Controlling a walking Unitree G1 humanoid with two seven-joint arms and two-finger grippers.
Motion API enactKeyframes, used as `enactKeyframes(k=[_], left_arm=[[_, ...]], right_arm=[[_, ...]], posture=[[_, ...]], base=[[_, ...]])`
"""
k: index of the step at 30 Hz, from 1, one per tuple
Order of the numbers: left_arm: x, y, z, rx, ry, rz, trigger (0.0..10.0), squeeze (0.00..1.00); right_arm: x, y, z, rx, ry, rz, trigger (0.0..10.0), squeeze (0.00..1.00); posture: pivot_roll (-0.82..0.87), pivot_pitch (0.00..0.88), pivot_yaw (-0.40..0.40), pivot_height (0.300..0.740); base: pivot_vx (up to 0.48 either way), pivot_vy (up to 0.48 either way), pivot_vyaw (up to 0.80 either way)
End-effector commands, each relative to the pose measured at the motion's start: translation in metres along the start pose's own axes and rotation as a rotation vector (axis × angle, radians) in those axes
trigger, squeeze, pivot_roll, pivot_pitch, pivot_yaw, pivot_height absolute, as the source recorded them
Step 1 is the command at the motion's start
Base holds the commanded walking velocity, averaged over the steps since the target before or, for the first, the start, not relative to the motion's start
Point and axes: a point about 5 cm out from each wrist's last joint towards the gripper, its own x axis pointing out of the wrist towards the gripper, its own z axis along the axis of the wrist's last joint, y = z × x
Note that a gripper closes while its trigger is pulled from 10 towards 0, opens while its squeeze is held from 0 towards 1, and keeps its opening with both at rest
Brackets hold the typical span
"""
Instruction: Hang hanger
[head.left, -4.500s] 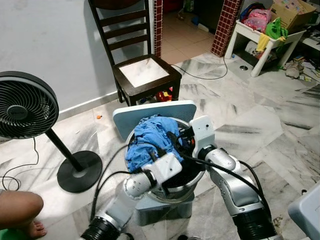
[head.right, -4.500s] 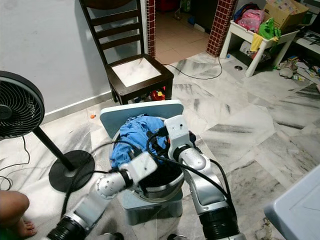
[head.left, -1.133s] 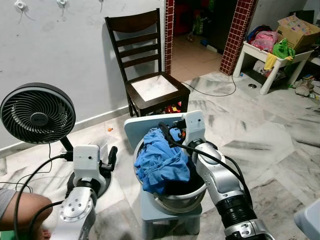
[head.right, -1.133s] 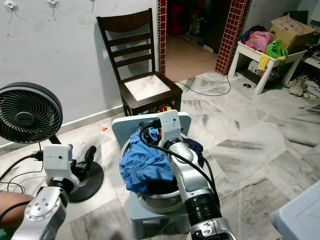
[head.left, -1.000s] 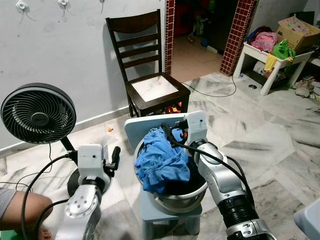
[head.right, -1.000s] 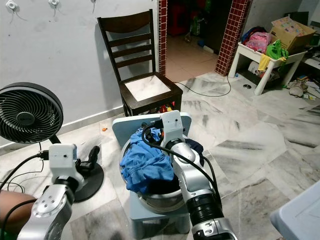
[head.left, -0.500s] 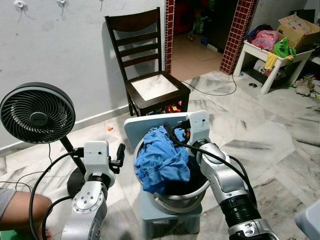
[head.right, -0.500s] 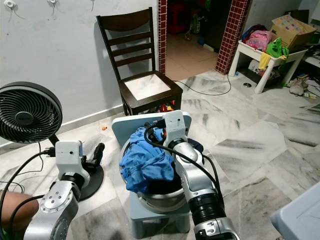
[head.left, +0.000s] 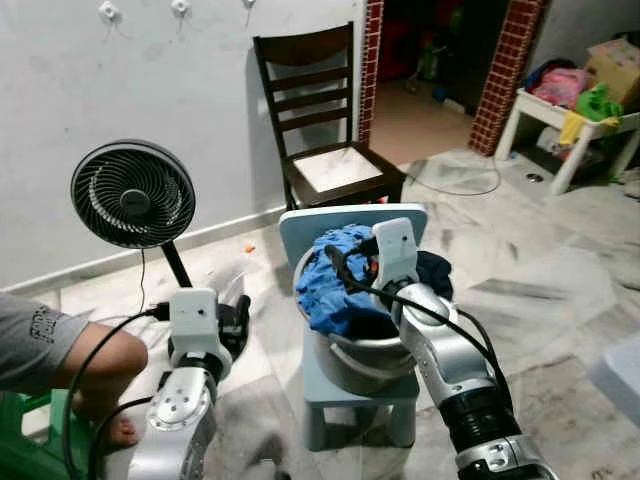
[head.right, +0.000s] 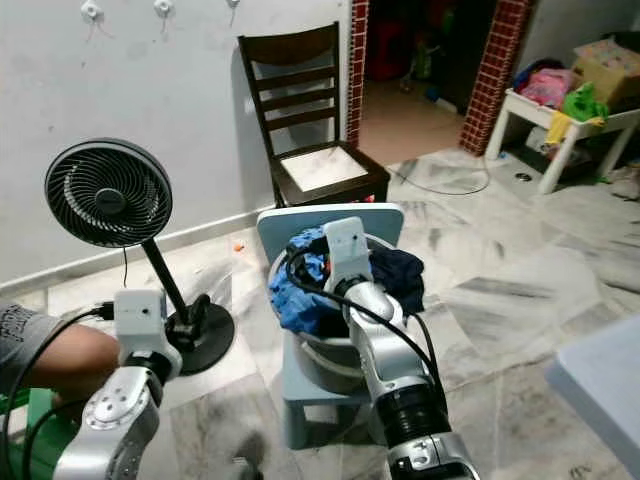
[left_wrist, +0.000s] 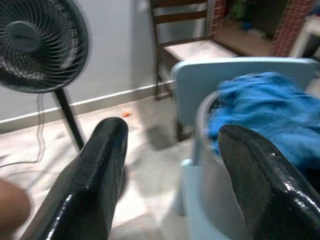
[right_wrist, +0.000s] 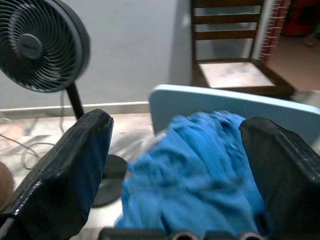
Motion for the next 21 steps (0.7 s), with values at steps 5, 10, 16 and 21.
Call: enactKeyframes(k=[5, 10, 16, 21], left_arm=[[0.0010, 0.0037, -0.0003, -0.033, -0.007, -0.024, 10.0, 0.00], [-0.0006, 0.0025, 0.0042, -0.092, -0.045, -0.094, 10.0, 0.00], [-0.0014, 0.0025, 0.0042, -0.116, -0.047, -0.107, 10.0, 0.00], [-0.0021, 0.0013, 0.0073, -0.126, -0.072, -0.143, 10.0, 0.00]], right_arm=[[0.0014, 0.0027, 0.0059, -0.004, -0.016, 0.002, 10.0, 0.00], [-0.0009, -0.0010, 0.0042, -0.007, -0.014, -0.010, 10.0, 0.00], [-0.0032, -0.0037, 0.0011, -0.012, -0.007, -0.018, 10.0, 0.00], [-0.0038, -0.0038, 0.0002, -0.013, -0.004, -0.020, 10.0, 0.00]], posture=[[0.11, 0.008, 0.030, 0.740], [0.10, 0.007, 0.031, 0.740], [0.10, 0.007, 0.030, 0.740], [0.10, 0.006, 0.030, 0.740]], base=[[0.000, 0.000, 0.00], [0.000, 0.000, -0.27], [0.000, 0.000, -0.48], [0.000, 0.000, 0.00]])
